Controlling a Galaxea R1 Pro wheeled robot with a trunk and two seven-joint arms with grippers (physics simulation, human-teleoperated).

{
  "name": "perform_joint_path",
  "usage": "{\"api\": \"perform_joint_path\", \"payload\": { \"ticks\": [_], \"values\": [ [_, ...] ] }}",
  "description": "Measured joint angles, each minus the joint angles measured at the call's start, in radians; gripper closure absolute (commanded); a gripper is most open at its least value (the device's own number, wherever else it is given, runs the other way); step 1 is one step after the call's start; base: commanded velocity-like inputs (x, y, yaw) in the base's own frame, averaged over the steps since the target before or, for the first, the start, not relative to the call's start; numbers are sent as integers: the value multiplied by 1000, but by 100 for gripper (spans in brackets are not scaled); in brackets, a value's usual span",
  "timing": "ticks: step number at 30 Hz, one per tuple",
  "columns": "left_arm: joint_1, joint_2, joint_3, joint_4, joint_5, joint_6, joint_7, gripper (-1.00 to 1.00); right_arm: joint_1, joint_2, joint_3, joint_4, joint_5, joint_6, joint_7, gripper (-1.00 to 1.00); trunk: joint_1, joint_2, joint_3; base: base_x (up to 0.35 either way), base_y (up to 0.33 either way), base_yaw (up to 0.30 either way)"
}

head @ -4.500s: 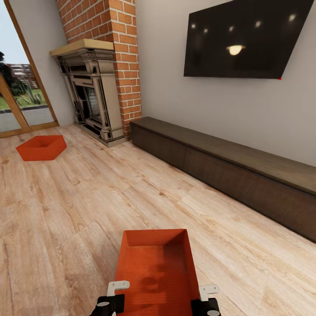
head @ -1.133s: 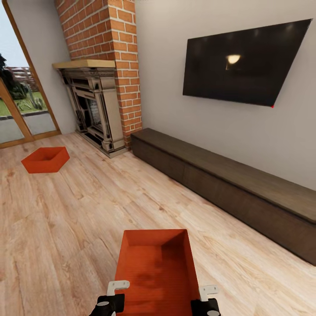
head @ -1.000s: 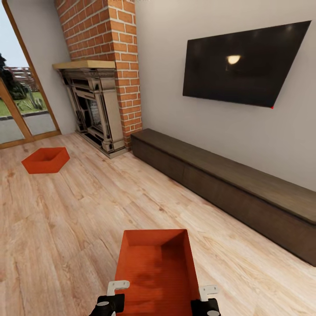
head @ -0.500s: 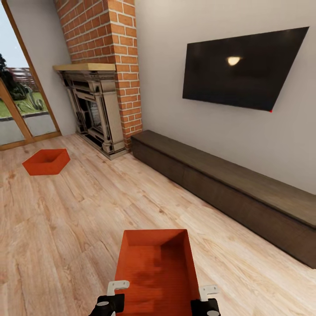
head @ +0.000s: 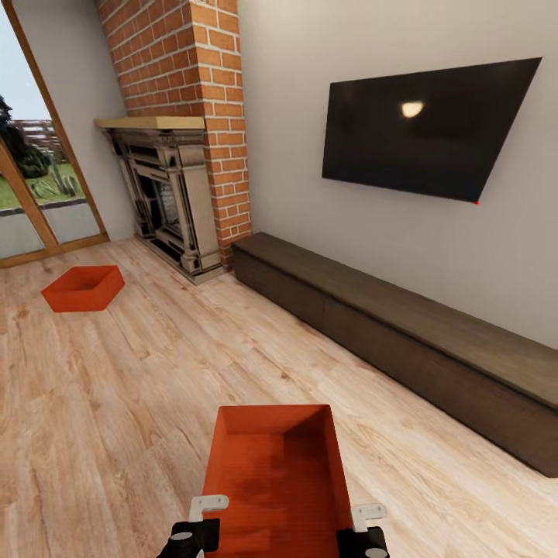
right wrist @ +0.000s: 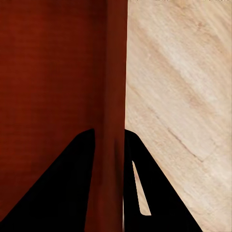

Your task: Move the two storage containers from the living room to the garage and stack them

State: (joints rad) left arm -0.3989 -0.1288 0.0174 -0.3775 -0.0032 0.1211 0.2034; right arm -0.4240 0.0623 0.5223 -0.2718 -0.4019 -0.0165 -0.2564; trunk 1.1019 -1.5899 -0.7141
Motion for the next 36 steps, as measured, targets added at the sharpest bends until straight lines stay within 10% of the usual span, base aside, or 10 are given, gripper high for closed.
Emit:
{"api": "perform_joint_path", "payload": {
  "ticks": [36],
  "values": [
    [0, 0, 0, 0, 1, -1, 0, 100, 0, 0, 0, -1, 1, 0, -1, 100, -138, 252, 113, 0, 0, 0]
  ]
}}
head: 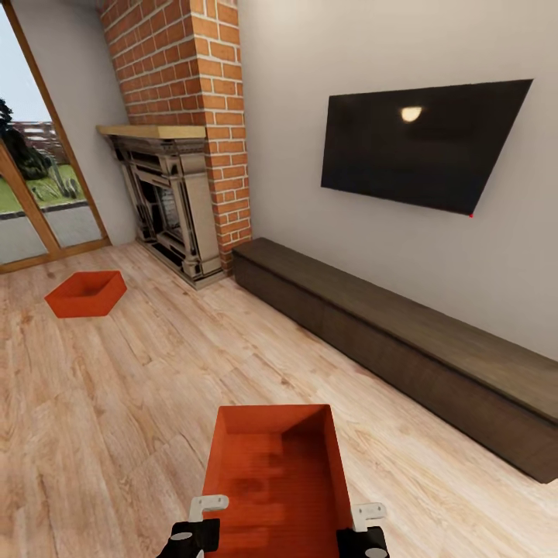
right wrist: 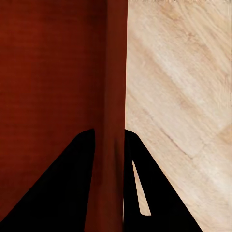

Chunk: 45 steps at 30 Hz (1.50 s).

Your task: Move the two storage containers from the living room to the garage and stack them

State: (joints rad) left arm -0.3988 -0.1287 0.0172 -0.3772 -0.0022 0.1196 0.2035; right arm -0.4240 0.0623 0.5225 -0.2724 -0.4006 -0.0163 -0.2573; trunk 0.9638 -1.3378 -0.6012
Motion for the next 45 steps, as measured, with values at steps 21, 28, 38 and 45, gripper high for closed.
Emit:
{"api": "perform_joint_path", "payload": {
  "ticks": [21, 28, 38, 45],
  "values": [
    [0, 0, 1, 0, -1, 0, 0, 100, 0, 0, 0, 0, 0, 0, 0, 100, -81, 147, 66, 0, 0, 0],
    [0, 0, 1, 1, 1, 0, 0, 100, 0, 0, -2, -1, 4, 4, 0, 100, -100, 182, 82, 0, 0, 0],
    [0, 0, 0, 0, 1, -1, 0, 100, 0, 0, 1, -1, 1, 2, -1, 100, -100, 182, 82, 0, 0, 133],
    [0, 0, 0, 0, 1, -1, 0, 100, 0, 0, 1, -1, 1, 1, -2, 100, -100, 182, 82, 0, 0, 104]
  ]
}}
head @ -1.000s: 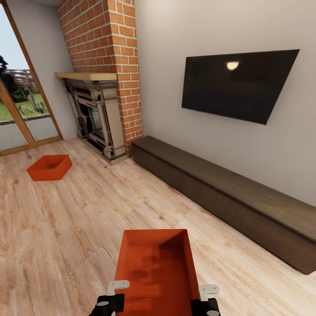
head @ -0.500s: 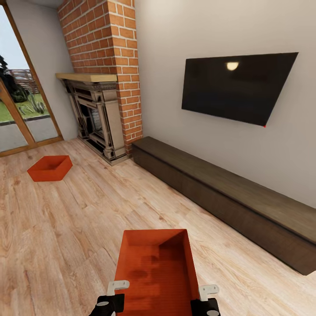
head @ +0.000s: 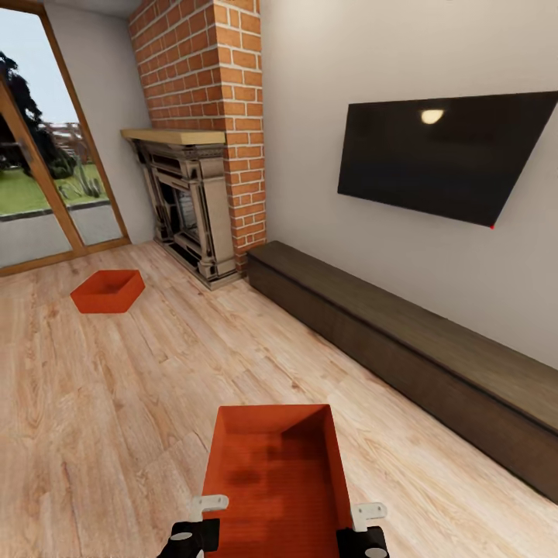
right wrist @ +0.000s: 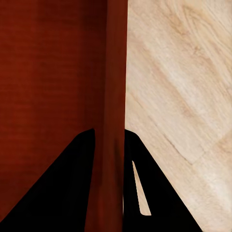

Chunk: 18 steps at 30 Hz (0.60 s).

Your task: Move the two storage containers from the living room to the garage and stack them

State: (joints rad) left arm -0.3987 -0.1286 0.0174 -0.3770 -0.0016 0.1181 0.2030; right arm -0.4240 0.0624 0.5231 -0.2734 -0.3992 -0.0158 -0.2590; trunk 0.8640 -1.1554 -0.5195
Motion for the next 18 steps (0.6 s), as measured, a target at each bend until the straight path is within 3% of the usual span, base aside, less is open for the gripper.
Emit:
{"api": "perform_joint_path", "payload": {
  "ticks": [18],
  "values": [
    [0, 0, 0, -1, 0, 0, 0, 100, 0, 0, -2, 0, 2, 0, 2, 100, 0, 0, 26, 0, 0, 1]
  ]
}}
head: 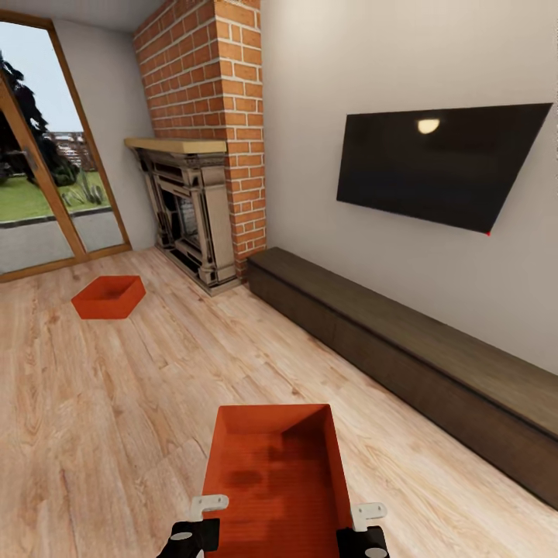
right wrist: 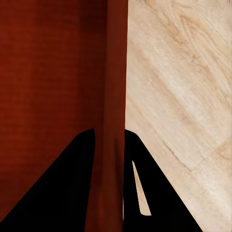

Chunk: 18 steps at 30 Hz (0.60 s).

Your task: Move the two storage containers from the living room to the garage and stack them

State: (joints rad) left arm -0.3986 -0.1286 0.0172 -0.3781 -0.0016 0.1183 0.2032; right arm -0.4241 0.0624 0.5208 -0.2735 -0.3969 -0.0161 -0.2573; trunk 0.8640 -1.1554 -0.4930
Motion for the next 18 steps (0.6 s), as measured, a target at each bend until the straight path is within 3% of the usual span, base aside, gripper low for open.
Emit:
{"api": "perform_joint_path", "payload": {
  "ticks": [18],
  "values": [
    [0, 0, 0, 0, 0, 0, 0, 100, 0, 0, 0, 0, 0, 0, 0, 100, 0, 0, 28, 0, 0, 0]
  ]
}}
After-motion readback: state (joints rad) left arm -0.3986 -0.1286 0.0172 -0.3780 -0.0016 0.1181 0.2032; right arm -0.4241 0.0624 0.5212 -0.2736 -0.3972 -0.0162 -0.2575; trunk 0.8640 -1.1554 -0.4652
